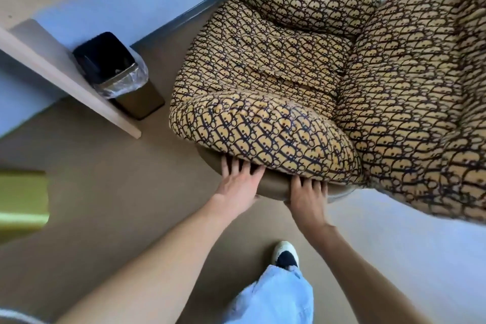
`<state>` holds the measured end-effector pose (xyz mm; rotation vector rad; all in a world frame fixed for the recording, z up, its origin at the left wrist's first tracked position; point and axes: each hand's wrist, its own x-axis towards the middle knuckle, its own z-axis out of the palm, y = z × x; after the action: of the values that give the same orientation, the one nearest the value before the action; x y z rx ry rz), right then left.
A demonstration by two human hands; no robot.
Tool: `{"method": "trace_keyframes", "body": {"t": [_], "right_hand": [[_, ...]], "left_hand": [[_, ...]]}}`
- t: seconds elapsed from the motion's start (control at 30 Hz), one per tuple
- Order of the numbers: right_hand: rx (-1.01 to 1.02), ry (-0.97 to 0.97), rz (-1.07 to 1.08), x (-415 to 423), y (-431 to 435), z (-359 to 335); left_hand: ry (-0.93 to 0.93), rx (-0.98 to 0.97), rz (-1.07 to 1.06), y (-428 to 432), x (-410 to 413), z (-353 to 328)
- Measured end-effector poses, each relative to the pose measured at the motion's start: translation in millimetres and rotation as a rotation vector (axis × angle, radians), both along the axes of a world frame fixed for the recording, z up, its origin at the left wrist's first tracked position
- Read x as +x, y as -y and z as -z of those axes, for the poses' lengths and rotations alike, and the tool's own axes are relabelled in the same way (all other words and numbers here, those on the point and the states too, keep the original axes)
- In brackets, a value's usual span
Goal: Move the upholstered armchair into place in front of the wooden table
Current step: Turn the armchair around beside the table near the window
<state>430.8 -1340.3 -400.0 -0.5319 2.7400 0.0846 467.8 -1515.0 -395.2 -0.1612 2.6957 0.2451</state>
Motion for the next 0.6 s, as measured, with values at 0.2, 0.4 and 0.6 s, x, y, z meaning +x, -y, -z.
{"method": "trace_keyframes", "body": {"t": [0.2,0.4,0.6], "right_hand": [[-0.027,-0.060,0.096,8,35,21],[-0.132,-0.024,0.178,2,74,23],[-0.230,-0.039,0.275,4,133,22]], "left_hand": [[0.004,-0.007,0.105,38,-12,5],[0.015,-0.027,0.224,85,-32,0],[-0.050,-0.078,0.335,144,-52,6]]}}
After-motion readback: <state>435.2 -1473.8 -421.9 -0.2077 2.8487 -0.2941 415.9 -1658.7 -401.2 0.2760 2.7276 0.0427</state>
